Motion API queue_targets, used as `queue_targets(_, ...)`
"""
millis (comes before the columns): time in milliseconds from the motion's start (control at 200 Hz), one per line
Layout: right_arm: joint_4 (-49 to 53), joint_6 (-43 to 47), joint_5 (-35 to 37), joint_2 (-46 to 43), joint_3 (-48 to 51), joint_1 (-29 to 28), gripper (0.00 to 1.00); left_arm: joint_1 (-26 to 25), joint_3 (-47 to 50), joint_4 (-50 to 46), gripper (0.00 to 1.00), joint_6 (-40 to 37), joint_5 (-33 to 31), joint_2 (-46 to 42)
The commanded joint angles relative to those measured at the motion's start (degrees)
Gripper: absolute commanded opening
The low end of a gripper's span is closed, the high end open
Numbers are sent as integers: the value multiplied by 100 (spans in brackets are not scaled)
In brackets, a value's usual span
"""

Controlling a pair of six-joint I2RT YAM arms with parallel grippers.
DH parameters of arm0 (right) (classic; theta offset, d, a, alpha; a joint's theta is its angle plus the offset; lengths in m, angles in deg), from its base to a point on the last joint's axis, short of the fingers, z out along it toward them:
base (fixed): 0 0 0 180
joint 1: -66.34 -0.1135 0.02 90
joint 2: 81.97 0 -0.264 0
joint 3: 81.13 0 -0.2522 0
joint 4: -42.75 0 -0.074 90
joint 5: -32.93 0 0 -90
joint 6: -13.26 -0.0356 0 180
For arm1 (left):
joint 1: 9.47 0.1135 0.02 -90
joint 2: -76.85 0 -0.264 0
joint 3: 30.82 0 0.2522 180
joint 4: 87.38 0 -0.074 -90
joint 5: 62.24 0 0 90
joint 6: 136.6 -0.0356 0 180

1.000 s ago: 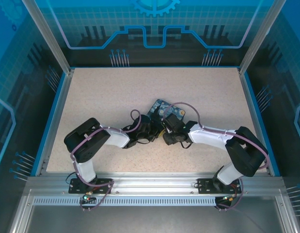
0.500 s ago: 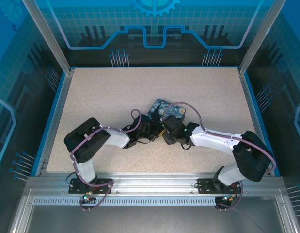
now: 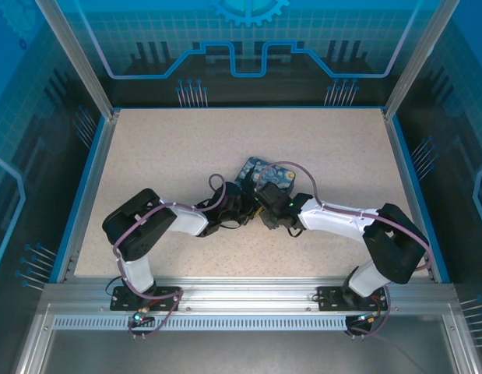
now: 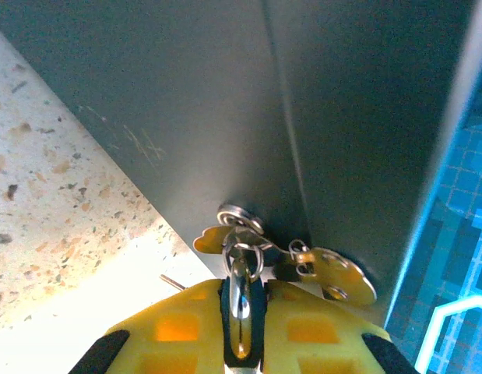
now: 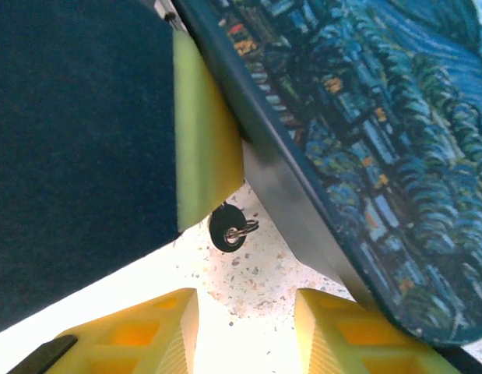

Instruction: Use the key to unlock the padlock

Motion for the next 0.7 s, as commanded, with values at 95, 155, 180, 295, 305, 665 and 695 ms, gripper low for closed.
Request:
queue_targets(95, -741, -83, -37, 80, -342, -96, 36, -158, -129, 73, 0, -3, 700, -6)
queue_targets(155, -770, -178, -38, 95, -350, -89, 35, -160, -125, 89, 0, 2, 704, 11)
queue_targets(180, -783, -221, -38, 105, -362, -80, 35, -163, -124, 105, 0, 13, 713, 23)
queue_targets(295, -851, -468, -223, 99, -377, 20, 25, -157, -124, 144, 0, 27, 713, 39)
queue_targets(305, -854, -485, -256, 93, -382, 32, 24, -162, -117, 144, 0, 32, 706, 38)
queue_targets(665, -855, -774, -1157, -296, -254, 459, 12, -156, -118, 180, 0, 87, 663, 120)
queue_targets(695, -855, -780, -1179, -332, -218, 480, 12, -162, -126, 177, 0, 89, 655, 118)
